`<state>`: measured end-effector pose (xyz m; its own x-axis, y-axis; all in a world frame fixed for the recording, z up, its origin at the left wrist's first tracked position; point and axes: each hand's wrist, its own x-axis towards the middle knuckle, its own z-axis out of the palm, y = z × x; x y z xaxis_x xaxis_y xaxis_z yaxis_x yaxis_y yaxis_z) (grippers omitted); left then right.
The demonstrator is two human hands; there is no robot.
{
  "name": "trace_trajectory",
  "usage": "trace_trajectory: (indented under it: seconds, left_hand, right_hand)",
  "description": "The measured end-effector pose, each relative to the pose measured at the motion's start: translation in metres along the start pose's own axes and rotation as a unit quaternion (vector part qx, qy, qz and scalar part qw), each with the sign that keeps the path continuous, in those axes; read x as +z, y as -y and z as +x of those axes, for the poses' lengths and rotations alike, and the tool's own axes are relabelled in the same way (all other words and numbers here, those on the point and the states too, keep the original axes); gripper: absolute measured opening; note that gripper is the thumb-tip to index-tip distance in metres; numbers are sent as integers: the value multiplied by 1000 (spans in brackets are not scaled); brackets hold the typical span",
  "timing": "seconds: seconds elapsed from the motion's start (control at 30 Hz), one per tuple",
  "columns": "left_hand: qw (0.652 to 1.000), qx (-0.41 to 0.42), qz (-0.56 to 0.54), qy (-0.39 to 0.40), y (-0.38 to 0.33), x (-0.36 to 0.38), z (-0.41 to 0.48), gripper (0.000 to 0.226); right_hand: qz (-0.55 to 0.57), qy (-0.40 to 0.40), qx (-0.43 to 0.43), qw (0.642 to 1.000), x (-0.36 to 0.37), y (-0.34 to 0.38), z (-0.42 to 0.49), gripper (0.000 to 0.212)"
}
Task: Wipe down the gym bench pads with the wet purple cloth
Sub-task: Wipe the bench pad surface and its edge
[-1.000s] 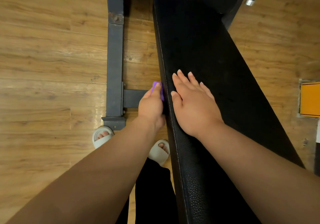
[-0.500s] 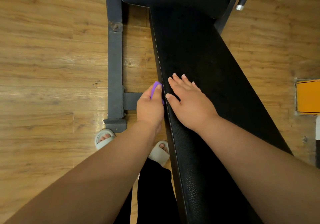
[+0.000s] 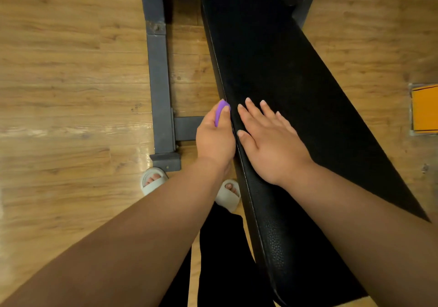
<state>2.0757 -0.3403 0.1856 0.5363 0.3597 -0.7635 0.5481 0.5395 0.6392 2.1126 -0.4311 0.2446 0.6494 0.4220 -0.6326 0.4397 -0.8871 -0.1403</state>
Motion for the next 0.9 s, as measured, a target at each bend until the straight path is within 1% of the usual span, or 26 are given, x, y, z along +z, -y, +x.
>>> trace_trajectory:
  seconds: [0.17,0.27,0.37,0.43,0.57,0.67,0.77,0.83,0.9]
  left_hand:
    - [998,33,32,43,16,-15,-42,35]
    - [999,27,25,6,13,-9,-29,34]
    - [999,-12,-30,-18,1,2,-3,31]
    - [999,-7,-43,-20,2,3,-5,31]
    - [1000,20,-23,4,17,-7,-42,31]
    - [999,24,-24,-13,16,-5,-30,30]
    - [998,0,-53,-22,7,2,-11,29]
    - [999,7,-45,-29,9,2,-16,31]
    - [999,12,-34,-17,16,-3,-32,33]
  right_hand:
    - [5,-8,-3,1000,2,-2,1,53]
    - [8,-8,-5,1000,1,-1,0,53]
    - [15,-7,-5,1000,0,-2,-1,53]
    - [18,-10,-7,1000,1,-2,-1,53]
    - [23,-11,-11,1000,3,-4,0,52]
    - [25,-14,-14,999,4,-5,1,52]
    - [24,-16,-14,999,3,-5,0,52]
    - [27,-12,-17,999,3,-5,0,52]
    - [24,-12,-16,1000,2,-4,-1,52]
